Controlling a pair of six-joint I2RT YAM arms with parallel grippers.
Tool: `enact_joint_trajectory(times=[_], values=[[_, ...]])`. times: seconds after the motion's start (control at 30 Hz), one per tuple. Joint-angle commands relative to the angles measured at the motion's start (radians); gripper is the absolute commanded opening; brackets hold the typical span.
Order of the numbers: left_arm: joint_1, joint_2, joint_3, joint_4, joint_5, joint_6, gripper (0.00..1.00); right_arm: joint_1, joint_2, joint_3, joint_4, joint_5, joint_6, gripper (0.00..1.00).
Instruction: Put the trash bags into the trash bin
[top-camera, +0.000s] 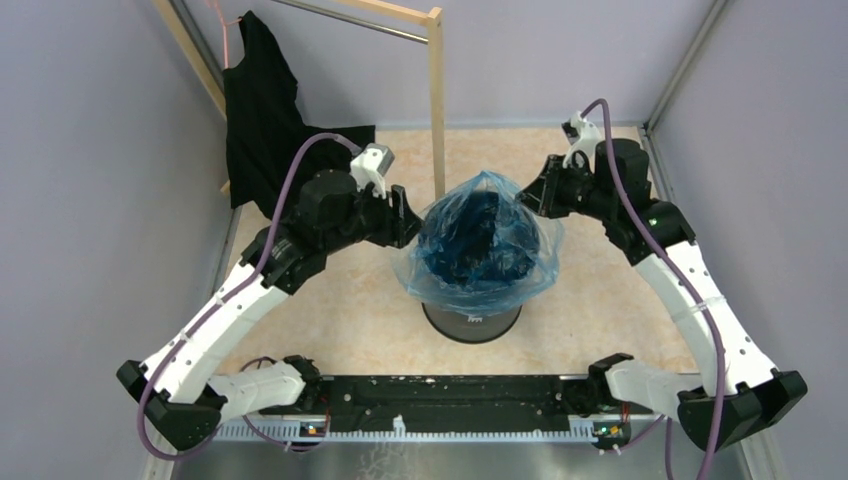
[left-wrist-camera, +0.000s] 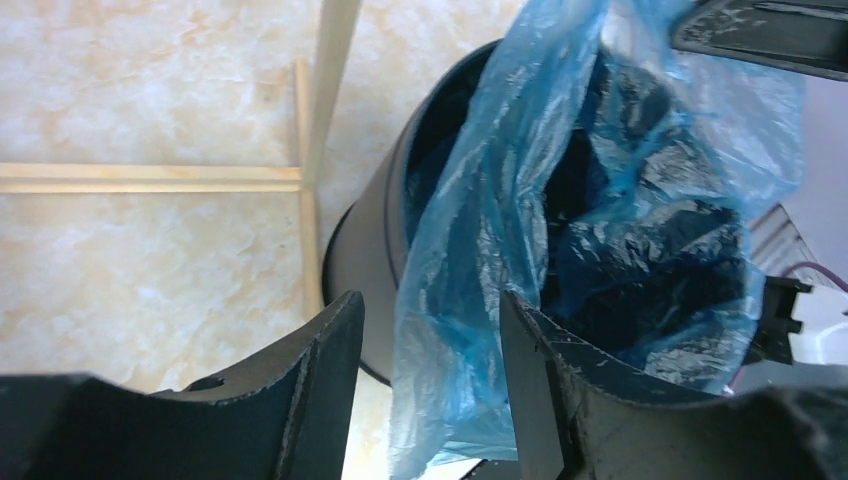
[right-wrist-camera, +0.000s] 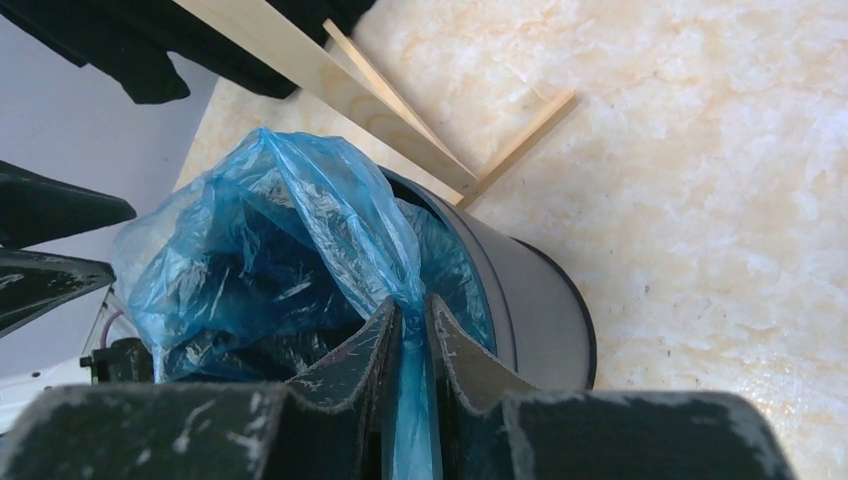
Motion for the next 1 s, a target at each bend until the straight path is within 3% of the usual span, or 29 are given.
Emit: enact_joint_trajectory(times=[0.0, 0.13, 0.23, 0.4, 0.7, 0.97], values=[[0.004, 0.013, 0.019, 0.06, 0.094, -0.009, 0.6, -0.011, -0.022, -0.014, 0.049, -0.011, -0.006, 0.14], [0.013, 0.038, 0.003, 0.08, 0.075, -0.004, 0.51, -0.01, -0.034, -0.021, 0.052, -0.012, -0.002, 0.14], [0.035, 0.053, 0.001, 0.086, 0.038, 0.003, 0.36, -0.01, -0.042, -0.025, 0.056, 0.008, -0.003, 0.14], [0.073, 0.055, -0.008, 0.112, -0.025, 0.006, 0.01, -0.01, -0.037, -0.027, 0.075, 0.046, -0.003, 0.16], [0.12, 0.133, -0.05, 0.184, -0.15, 0.007, 0.0, -0.025, 0.069, 0.006, 0.099, 0.118, -0.024, 0.17], [0.14, 0.175, -0.134, 0.243, -0.061, -0.014, 0.0, -0.072, 0.143, -0.047, 0.15, 0.07, -0.012, 0.16]])
